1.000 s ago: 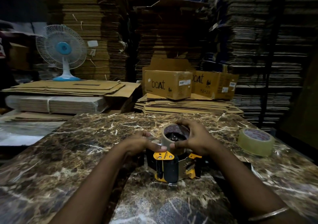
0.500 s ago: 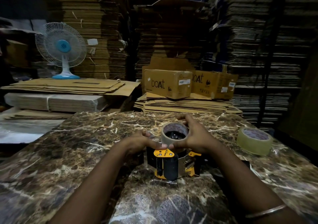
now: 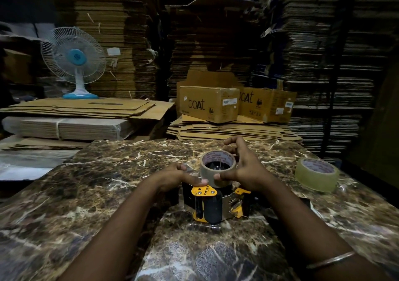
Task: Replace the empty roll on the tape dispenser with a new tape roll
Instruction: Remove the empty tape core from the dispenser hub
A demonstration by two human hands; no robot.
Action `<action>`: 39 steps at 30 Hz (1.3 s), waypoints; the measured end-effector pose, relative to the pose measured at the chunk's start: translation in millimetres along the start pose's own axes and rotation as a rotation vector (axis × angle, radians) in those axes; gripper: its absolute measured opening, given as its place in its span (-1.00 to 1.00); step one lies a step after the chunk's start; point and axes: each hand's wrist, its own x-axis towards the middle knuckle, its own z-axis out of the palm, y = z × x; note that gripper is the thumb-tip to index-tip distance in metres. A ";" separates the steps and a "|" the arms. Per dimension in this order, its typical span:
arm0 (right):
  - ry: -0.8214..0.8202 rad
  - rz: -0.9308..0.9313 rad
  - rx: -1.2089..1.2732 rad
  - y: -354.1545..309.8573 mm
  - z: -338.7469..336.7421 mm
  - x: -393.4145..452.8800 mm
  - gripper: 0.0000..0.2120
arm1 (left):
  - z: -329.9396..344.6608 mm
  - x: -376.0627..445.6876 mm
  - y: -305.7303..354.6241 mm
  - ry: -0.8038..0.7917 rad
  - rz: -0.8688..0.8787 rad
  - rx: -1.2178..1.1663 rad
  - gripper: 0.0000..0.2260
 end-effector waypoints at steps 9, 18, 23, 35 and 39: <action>0.055 0.005 0.016 3.2 -1.0 4.0 -0.30 | 0.2 -2.4 1.7 0.013 -0.032 0.039 0.03; 0.025 -0.058 -0.009 2.7 -1.5 1.6 -0.27 | 1.9 -7.3 5.2 0.030 -0.025 0.039 0.24; 0.050 -0.077 -0.059 2.8 -1.8 -0.2 -0.23 | -0.6 -4.7 2.5 0.021 -0.021 0.023 0.41; 0.337 -0.093 -0.191 8.7 -2.6 4.5 -0.11 | -0.1 -7.6 1.4 0.039 -0.011 0.108 0.29; 0.411 -0.051 -0.223 10.5 -10.0 9.9 -0.10 | 1.6 -14.2 5.2 0.051 0.022 0.141 -0.02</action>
